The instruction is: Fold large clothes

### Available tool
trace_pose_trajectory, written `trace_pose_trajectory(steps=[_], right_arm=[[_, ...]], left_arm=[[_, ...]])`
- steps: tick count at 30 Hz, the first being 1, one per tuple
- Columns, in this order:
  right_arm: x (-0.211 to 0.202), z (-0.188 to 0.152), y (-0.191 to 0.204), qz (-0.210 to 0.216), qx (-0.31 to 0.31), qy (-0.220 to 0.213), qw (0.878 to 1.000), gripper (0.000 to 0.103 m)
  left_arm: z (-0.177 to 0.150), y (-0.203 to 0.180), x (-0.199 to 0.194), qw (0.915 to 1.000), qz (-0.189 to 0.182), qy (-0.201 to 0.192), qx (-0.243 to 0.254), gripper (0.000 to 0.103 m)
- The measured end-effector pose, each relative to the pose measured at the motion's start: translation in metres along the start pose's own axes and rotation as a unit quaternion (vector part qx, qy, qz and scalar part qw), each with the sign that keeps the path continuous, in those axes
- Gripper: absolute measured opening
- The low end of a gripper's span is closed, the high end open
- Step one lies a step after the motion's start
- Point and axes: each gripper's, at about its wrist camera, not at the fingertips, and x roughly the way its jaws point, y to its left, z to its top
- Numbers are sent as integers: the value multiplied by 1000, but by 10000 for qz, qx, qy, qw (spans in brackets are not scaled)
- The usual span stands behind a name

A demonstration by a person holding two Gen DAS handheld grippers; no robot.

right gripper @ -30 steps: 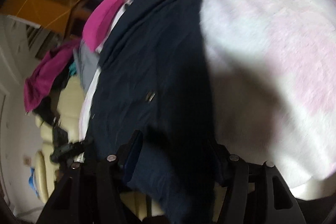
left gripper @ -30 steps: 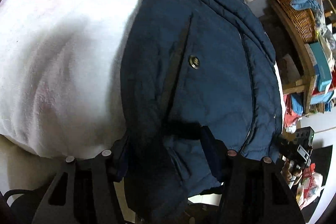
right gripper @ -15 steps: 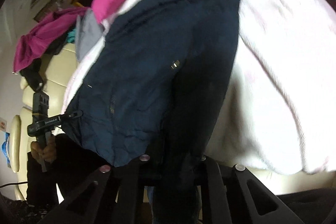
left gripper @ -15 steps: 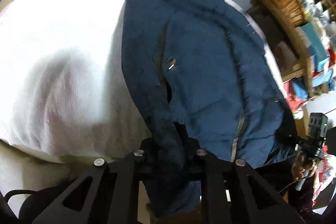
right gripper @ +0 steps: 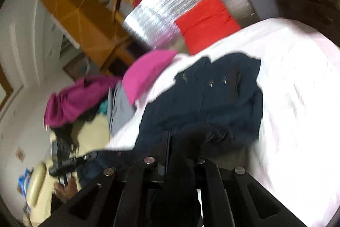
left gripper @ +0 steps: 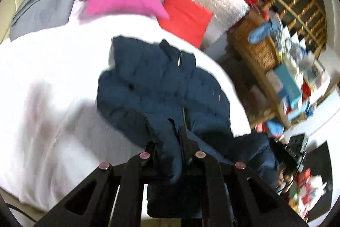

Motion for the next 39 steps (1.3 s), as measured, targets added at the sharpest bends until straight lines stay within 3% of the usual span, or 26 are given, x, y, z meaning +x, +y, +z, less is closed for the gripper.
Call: trace_pose_trajectory(steps=[3, 5, 8, 12, 21, 25, 27, 29, 32, 33, 34, 35, 37, 39], right_arm=[[24, 30, -12, -37, 303, -330, 9990, 8], [37, 47, -18, -125, 444, -491, 9977, 8], [78, 76, -39, -159, 788, -652, 9946, 7], [127, 104, -61, -432, 865, -578, 9936, 7], [226, 163, -104, -623, 1035, -487, 9915, 7], [262, 178, -131, -644, 1367, -402, 9877, 7], [276, 184, -151, -555, 1824, -224, 9814, 11], [286, 192, -178, -173, 2486, 20, 9685, 15], [285, 194, -203, 637, 3254, -27, 9434, 32], [280, 195, -208, 846, 3407, -131, 9363, 53], [270, 196, -209, 996, 3479, -325, 9317, 78], [259, 198, -210, 1060, 3492, -567, 9293, 84], [224, 201, -202, 1002, 3388, -1108, 9289, 85], [197, 202, -186, 740, 3042, -1021, 9442, 85]], left_arm=[[29, 6, 13, 9995, -22, -252, -197, 12], [50, 7, 30, 9985, 166, -468, -250, 12], [78, 11, 64, 9975, 224, -555, -365, 12], [113, 18, 122, 9970, 555, -405, -362, 11], [185, 65, 221, 9957, 506, -74, -773, 12], [209, 82, 255, 9944, 376, 42, -988, 16], [217, 92, 269, 9927, 175, 204, -1172, 21], [224, 107, 276, 9845, -267, 416, -1685, 31], [228, 125, 261, 9620, -1302, 141, -2395, 65], [228, 127, 252, 9559, -1511, 6, -2518, 76], [227, 128, 241, 9502, -1667, -187, -2628, 80], [226, 128, 225, 9468, -1729, -486, -2669, 85], [218, 124, 193, 9457, -1600, -989, -2653, 87], [205, 115, 171, 9484, -1373, -1184, -2600, 88]])
